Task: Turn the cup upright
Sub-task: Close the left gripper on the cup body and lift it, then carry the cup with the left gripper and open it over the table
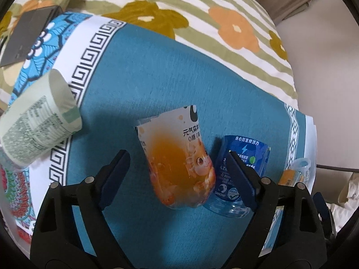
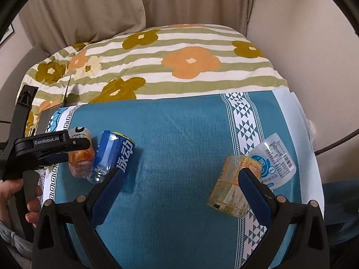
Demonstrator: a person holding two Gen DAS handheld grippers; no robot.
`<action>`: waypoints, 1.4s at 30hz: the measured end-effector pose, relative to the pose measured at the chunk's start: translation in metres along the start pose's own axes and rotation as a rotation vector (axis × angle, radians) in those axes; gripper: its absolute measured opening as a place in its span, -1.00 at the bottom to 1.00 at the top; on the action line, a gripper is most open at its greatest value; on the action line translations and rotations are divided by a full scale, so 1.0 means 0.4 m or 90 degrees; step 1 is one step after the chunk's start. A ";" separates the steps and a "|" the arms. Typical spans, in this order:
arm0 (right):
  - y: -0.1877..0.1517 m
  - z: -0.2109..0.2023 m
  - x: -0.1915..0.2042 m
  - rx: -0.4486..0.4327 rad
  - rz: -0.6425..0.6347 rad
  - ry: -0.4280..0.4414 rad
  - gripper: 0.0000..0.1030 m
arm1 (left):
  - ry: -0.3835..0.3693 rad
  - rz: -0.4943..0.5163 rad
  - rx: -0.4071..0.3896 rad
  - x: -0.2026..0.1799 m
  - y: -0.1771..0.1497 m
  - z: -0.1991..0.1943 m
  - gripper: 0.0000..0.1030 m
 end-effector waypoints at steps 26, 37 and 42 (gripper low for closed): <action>-0.025 -0.048 0.008 -0.025 -0.001 0.024 0.97 | 0.014 0.020 -0.035 0.021 -0.062 -0.082 0.25; -0.085 -0.143 -0.016 -0.057 -0.019 0.055 0.97 | 0.021 0.079 -0.027 -0.038 -0.218 -0.165 0.25; -0.132 -0.178 -0.054 -0.064 -0.013 0.057 0.97 | 0.019 0.151 0.026 -0.117 -0.348 -0.143 0.25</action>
Point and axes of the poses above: each gripper's, at about its wrist camera, not at the fingertips, and z roughly the way its jaws point, x to its left, y to its top, the point moved 8 cm from there along z, roughly the way its jaws point, and after that the axes turned 2 degrees about -x, right-handed, at the moved point
